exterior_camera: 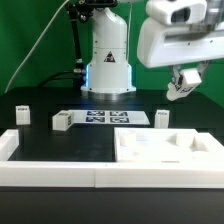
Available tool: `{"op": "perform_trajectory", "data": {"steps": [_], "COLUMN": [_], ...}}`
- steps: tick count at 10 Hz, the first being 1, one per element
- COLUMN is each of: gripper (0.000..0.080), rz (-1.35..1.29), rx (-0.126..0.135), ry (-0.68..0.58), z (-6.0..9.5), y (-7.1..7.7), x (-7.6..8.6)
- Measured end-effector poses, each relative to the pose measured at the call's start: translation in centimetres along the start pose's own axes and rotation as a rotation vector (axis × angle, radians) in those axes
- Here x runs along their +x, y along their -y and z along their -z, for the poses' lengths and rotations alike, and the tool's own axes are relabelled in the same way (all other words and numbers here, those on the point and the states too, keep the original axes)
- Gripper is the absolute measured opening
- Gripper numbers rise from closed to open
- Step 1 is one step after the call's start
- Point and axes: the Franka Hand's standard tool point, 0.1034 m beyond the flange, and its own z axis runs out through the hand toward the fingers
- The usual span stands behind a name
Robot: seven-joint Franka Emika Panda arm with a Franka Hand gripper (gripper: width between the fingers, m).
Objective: Assemble one leg
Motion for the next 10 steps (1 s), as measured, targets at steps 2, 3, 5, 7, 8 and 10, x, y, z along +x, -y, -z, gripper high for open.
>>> {"op": "perform_trajectory", "data": {"steps": [2, 3, 5, 7, 8, 10], "gripper": [0.0291, 0.0291, 0.0291, 0.0291, 0.0291, 0.0291], "rz": [-0.004, -0.005, -0.005, -0.003, -0.003, -0.008], "rx": [-0.023, -0.033, -0.046, -0.045, -0.045, -0.043], "ry": [-0.129, -0.215, -0.304, -0.308, -0.307, -0.305], "z": [-0.4, -0.3, -0.4, -0.5, -0.6, -0.6], "y": [-0.2, -0.5, -0.9, -0.8, -0.8, -0.9], "x": [-0.5, 0.1, 0.6, 1.2, 1.1, 1.2]}}
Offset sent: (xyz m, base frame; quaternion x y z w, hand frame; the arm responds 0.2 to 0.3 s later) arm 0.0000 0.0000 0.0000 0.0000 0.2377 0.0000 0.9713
